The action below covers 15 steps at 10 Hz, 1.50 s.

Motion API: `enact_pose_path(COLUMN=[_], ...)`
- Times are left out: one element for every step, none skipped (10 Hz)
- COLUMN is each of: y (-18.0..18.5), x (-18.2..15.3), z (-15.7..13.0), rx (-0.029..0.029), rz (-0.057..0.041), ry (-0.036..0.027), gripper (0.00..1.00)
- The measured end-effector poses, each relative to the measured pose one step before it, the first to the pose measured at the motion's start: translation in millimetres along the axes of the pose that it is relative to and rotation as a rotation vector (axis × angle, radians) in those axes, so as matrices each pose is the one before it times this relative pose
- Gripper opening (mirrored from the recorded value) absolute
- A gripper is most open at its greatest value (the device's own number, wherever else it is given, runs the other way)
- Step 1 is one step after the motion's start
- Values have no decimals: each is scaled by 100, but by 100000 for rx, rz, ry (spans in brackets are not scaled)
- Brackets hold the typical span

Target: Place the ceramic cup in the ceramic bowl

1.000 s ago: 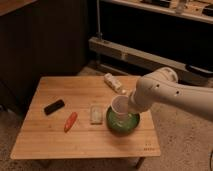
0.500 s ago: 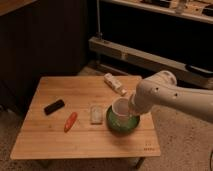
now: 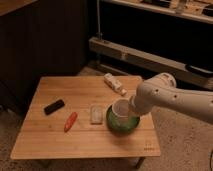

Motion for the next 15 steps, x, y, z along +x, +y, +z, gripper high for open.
enact_pose_path(y=[-127,-48,-26,-82,-60,-42,-31,-47,-45,-68,-24,-32,-35,-66,-9], x=[-1,4,5,-11,-31,-16,55,12,-88,-45,-5,-2,-3,46,-36], z=[288,78,31,31,-19,15,167,163,-117,-87,-16,-25,-7,162,-27], rx=[12,-67,-46,35,15,0,-88,-34,42,49,-48,-53,-5,-21,-49], rz=[-193,22,123,206,97,98,161,-103,65,62,30,33,15,16,24], ry=[8,-27,-20,-12,-91,-18,113,-16,-240,-122,61,37,-4,141,-124], gripper=[0,0,0,0,0,0,0,1,7,15,24,27,27,27,27])
